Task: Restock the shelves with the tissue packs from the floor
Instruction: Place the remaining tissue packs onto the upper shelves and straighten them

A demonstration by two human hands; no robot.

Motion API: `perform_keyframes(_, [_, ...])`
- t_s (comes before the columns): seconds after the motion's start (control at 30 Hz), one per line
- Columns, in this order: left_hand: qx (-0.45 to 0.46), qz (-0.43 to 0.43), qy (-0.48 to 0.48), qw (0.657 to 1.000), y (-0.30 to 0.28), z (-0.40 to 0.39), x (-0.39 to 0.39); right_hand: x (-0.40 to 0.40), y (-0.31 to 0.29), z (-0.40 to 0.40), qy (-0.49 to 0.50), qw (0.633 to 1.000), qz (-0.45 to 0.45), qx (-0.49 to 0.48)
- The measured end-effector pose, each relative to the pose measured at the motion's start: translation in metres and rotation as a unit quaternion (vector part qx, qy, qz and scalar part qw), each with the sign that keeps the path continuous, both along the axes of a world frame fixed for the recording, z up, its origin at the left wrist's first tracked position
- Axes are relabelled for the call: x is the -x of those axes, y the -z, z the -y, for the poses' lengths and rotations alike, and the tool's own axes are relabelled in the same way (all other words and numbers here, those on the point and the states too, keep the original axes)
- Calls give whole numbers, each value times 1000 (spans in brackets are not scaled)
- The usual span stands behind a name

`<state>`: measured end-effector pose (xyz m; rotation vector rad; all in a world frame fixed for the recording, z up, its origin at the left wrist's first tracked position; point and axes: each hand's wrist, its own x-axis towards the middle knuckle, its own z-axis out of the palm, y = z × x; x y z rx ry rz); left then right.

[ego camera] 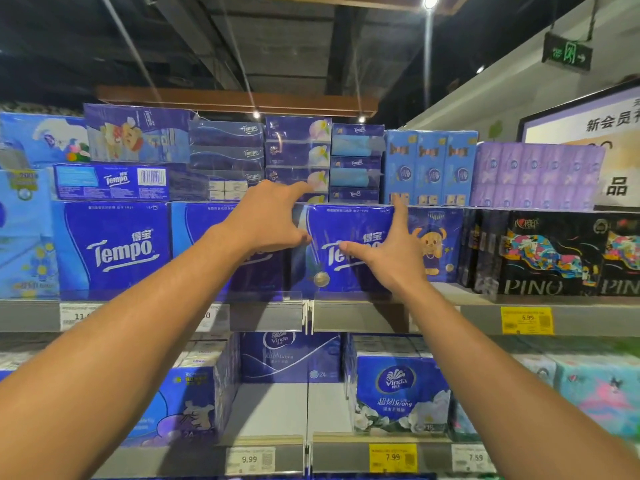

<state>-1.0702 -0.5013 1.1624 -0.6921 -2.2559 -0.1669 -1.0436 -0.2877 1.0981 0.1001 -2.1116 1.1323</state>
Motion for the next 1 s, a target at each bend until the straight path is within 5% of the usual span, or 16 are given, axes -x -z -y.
perform_keyframes(1.0, [25,9,-80,996,-3,-22,-32,4,23,-26,-125,992,26,5])
